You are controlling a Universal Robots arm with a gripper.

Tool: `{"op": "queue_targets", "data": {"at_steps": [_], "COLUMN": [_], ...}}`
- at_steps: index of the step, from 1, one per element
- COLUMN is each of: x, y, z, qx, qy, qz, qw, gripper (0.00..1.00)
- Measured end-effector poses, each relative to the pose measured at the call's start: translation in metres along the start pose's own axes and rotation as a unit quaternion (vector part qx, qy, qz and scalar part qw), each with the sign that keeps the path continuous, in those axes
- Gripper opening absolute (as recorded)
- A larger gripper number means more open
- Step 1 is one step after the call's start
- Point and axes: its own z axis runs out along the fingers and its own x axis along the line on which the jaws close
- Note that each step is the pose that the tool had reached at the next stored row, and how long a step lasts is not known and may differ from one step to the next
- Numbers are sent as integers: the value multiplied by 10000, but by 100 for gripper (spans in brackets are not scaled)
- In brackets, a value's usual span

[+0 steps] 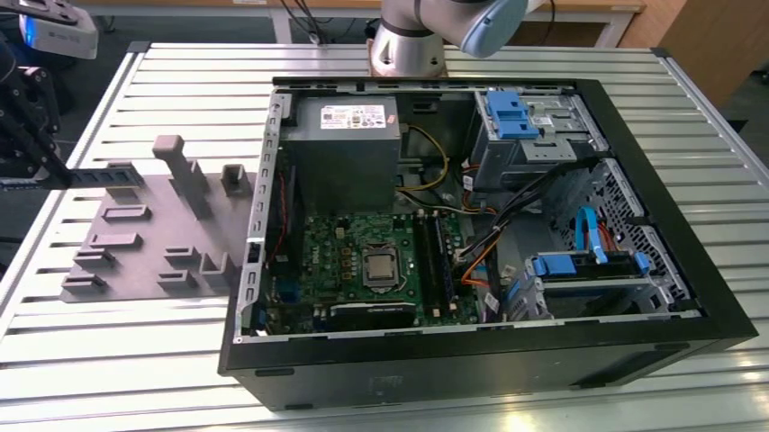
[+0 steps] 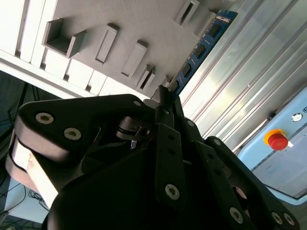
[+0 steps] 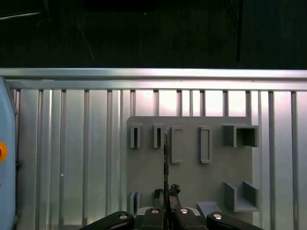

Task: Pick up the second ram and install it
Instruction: 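Pick up the second ram and move it above second insertion slot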

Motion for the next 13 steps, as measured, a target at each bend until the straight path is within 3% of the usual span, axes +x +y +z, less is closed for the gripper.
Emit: {"op": "queue_targets", "data": {"at_steps": [13], "x": [-1], "y": [2], "z": [-91], "qx": [0], "qy": [0], "qz": [0], "qw": [10000], "gripper": [14]}}
